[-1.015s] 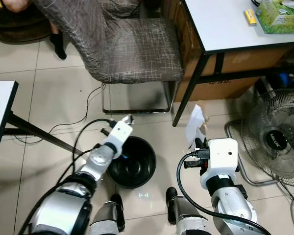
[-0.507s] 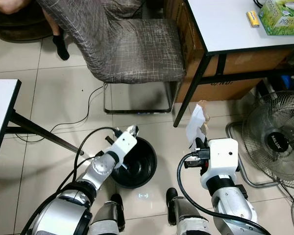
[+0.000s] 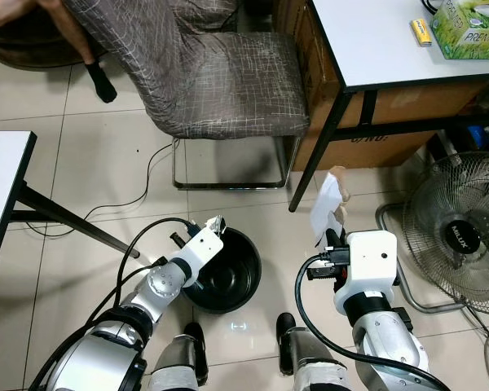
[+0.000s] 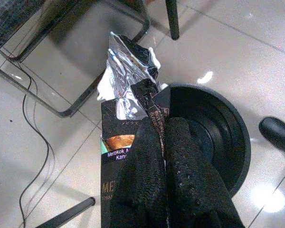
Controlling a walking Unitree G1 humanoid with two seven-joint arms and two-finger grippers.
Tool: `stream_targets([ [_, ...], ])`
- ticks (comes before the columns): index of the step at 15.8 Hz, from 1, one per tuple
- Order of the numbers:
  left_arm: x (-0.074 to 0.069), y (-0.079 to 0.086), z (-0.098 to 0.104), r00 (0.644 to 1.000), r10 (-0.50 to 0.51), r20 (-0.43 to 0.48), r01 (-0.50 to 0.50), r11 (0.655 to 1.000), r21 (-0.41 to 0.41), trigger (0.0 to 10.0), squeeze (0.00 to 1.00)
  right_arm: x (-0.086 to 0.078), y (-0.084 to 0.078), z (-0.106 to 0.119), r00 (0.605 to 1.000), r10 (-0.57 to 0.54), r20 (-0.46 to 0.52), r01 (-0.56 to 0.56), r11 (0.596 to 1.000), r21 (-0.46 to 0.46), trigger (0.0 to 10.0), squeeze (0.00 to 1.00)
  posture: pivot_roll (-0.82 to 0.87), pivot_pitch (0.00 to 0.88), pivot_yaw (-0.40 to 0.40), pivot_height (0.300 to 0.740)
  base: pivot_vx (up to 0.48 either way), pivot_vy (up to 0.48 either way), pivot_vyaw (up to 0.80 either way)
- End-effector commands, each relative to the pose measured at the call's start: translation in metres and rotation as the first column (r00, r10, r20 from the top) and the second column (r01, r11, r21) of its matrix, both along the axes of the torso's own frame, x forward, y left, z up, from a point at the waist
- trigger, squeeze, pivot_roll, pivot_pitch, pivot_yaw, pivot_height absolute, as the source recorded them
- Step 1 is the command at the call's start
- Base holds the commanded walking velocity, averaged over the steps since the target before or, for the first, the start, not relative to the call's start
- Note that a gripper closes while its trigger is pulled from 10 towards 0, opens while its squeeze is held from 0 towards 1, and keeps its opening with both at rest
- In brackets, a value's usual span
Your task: Picking trash to rubbish bin
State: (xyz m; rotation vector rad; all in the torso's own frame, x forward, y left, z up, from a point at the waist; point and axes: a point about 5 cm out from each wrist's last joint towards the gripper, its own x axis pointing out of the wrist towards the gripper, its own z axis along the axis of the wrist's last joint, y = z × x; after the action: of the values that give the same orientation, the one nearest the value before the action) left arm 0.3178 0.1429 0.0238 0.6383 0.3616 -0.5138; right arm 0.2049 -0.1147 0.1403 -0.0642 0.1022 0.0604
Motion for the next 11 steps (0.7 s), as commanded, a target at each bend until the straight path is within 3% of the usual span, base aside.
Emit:
stream_targets([
  [1, -0.0124, 0.0062, -0.0143, 0.999, -0.003, -0.054, 0.005, 0.999, 0.037, 4.4, 0.0, -0.0025, -0.0019, -0.005, 1.0, -0.008, -0.02, 0.008, 1.0, -0.002, 10.0, 0.0, -0.13, 0.329, -0.019, 0.74, 0.0, 0.0, 0.0],
  [4, -0.0146, 0.0049, -0.0162, 0.998, -0.015, -0.064, 0.017, 0.999, 0.033, 4.7, 0.0, -0.003, -0.0021, -0.0057, 1.0, -0.011, -0.023, 0.011, 1.0, -0.002, 10.0, 0.0, -0.13, 0.331, -0.017, 0.74, 0.0, 0.0, 0.0],
  [5, -0.0149, 0.004, -0.0166, 0.998, -0.019, -0.067, 0.021, 0.999, 0.032, 8.1, 0.38, -0.0027, -0.0021, -0.0056, 1.0, -0.011, -0.022, 0.011, 1.0, -0.002, 10.0, 0.0, -0.13, 0.331, -0.017, 0.74, 0.0, 0.0, 0.0],
  [6, -0.0152, 0.0025, -0.0169, 0.997, -0.024, -0.07, 0.026, 0.999, 0.029, 10.0, 1.0, -0.0023, -0.0019, -0.0053, 1.0, -0.011, -0.021, 0.011, 1.0, -0.001, 10.0, 0.0, -0.13, 0.332, -0.017, 0.74, 0.0, 0.0, 0.0],
  [11, -0.0147, 0.0009, -0.0163, 0.997, -0.026, -0.074, 0.027, 1.0, 0.016, 10.0, 1.0, -0.0032, -0.0026, -0.0058, 1.0, -0.018, -0.024, 0.018, 1.0, -0.002, 10.0, 0.0, -0.13, 0.334, -0.013, 0.74, 0.0, 0.0, 0.0],
])
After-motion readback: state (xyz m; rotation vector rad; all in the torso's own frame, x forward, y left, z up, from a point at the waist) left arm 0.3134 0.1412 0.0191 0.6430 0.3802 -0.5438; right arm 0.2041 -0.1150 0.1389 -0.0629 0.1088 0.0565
